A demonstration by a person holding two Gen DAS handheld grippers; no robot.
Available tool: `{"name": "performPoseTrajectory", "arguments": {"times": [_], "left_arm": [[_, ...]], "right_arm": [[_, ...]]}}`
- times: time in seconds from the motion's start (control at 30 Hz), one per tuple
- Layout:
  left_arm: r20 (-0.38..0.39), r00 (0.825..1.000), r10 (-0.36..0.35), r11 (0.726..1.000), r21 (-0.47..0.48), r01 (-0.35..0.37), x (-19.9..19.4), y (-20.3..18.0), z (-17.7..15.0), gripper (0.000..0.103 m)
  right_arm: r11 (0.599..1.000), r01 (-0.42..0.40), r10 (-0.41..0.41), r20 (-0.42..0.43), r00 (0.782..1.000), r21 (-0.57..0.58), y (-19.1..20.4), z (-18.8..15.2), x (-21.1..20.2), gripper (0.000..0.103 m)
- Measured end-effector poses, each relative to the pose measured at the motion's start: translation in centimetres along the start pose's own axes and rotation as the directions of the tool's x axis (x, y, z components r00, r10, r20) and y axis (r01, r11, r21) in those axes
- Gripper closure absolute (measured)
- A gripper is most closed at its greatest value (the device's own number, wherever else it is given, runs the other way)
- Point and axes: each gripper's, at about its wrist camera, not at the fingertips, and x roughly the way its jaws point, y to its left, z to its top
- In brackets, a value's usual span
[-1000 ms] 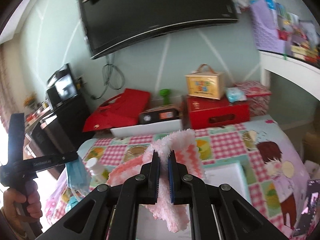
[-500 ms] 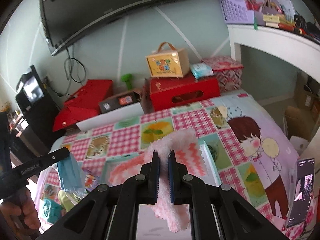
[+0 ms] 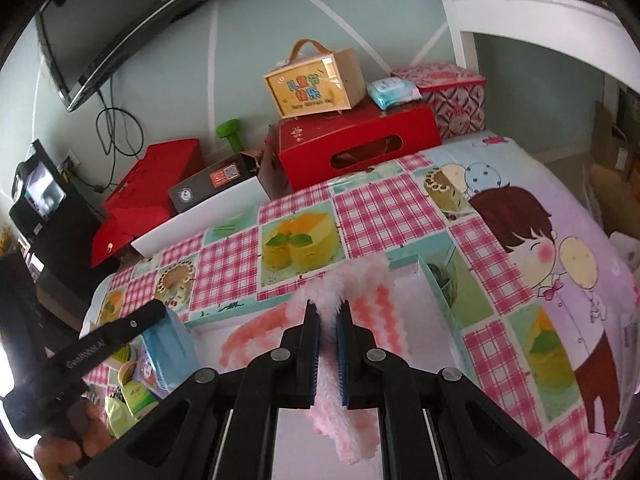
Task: Organize soft objects
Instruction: 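Carry the towel in the right tool and the mask in the left tool over the white tray, then open the right tool to drop the towel while the left tool drops the mask into the tray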
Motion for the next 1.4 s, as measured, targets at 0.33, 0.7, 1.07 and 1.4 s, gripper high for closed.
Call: {"name": "performPoseTrajectory", "arguments": {"times": [0.33, 0.7, 1.07, 1.4], "left_arm": [[-0.015, 0.997, -0.07, 0.996, -0.053, 0.069, 3.1, 1.2, -1.2, 0.095], [-0.16, 0.984, 0.076, 0.995, -0.044, -0.084, 3.5, 2.6, -3.3, 0.095], [-0.242, 0.942, 0.231, 0.973, 0.066, -0.222, 3.4, 2.4, -5.0, 0.094], [-0.222, 0.938, 0.266, 0.963, 0.107, -0.248, 1.7, 1.1, -5.0, 0.058]], "right_arm": [[0.998, 0.059, -0.06, -0.049, 0.997, -0.009, -0.6, -0.6, 2.7, 0.095], [0.984, 0.168, -0.177, -0.204, 0.963, -0.059, -1.6, -2.8, 4.6, 0.092], [0.979, 0.192, -0.204, -0.261, 0.943, -0.07, -2.2, -3.4, 5.2, 0.091], [0.977, 0.2, -0.211, -0.237, 0.948, -0.073, -2.4, -2.8, 3.7, 0.083]]}}
